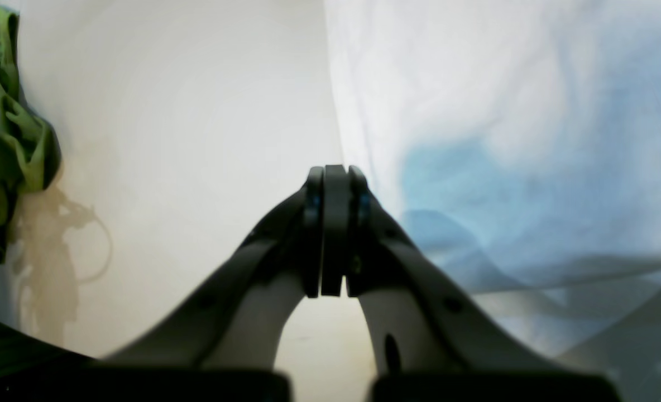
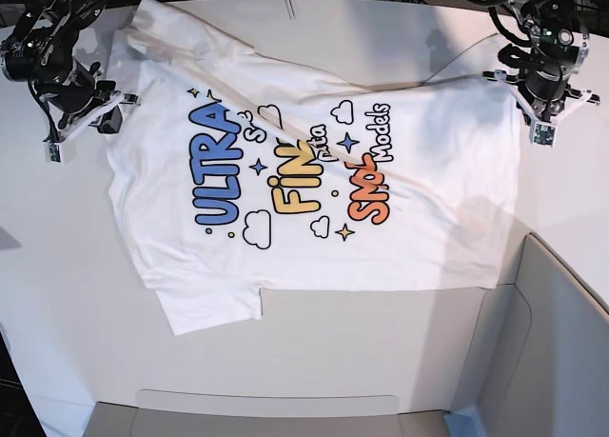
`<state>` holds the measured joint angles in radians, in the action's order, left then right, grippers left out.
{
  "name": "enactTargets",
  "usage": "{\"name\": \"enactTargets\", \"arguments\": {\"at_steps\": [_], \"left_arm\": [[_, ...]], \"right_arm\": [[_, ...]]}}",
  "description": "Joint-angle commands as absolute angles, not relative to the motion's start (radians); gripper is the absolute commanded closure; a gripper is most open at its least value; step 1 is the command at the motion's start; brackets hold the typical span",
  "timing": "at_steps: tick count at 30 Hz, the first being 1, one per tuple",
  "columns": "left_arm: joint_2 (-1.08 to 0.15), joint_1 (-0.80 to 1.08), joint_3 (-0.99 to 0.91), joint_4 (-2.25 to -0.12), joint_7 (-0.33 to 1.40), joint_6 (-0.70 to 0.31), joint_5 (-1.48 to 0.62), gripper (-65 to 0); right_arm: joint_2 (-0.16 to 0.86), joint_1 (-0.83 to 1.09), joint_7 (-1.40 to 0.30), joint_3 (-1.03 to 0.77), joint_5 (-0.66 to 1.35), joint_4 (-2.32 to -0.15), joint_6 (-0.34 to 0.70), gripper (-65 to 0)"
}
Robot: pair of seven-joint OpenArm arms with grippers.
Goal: Layout the t-shirt on the table in an organized manner, then fold the t-shirt properly
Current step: 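Grasp the shoulder corner with the left gripper and pull it outward, then hold both shoulder corners and pull them apart to straighten the shirt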
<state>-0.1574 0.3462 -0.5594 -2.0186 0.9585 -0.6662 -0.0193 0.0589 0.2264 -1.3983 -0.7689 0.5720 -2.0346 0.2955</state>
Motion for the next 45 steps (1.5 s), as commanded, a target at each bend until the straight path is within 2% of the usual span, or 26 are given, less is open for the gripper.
{"name": "enactTargets", "arguments": {"at_steps": [1, 9, 12, 18, 24, 34, 39, 45], "left_arm": [[-0.166, 0.358, -0.567, -2.040, 0.934, -0.661, -0.021, 0.0], [-0.162, 0.424, -0.633, -2.040, 0.894, -0.661, -0.022, 0.0], [-0.160, 0.427, -0.688, -2.040, 0.897, -0.661, -0.033, 0.0], [-0.160, 0.533, -0.757, -2.040, 0.905, -0.661, -0.232, 0.0], [-0.142, 0.593, -0.756, -2.037, 0.905, -0.661, -0.275, 0.0], [-0.143, 0.641, -0.562, -2.035, 0.906, -0.659, -0.266, 0.0], [-0.143, 0.645, -0.530, -2.034, 0.911, -0.659, -0.266, 0.0], [-0.186, 0.616, -0.510, -2.003, 1.000, -0.659, -0.266, 0.0]], "right_arm": [[0.074, 0.214, -1.385, -0.771, 0.584, -2.052, 0.300, 0.0], [0.076, 0.180, -1.380, -0.771, 0.581, -2.052, 0.300, 0.0], [0.076, 0.191, -1.303, -0.753, 0.578, -2.051, 0.298, 0.0], [0.068, 0.257, -1.098, -0.585, 0.443, -2.052, 0.292, 0.0], [0.067, 0.389, -1.000, -0.521, 0.492, -2.058, 0.292, 0.0], [0.074, 0.625, -0.978, -0.526, 0.723, -2.060, 0.292, 0.0], [0.074, 0.714, -0.984, -0.518, 0.734, -2.061, 0.294, 0.0], [0.071, 0.737, -0.989, -0.515, 0.714, -2.041, 0.291, 0.0]]}}
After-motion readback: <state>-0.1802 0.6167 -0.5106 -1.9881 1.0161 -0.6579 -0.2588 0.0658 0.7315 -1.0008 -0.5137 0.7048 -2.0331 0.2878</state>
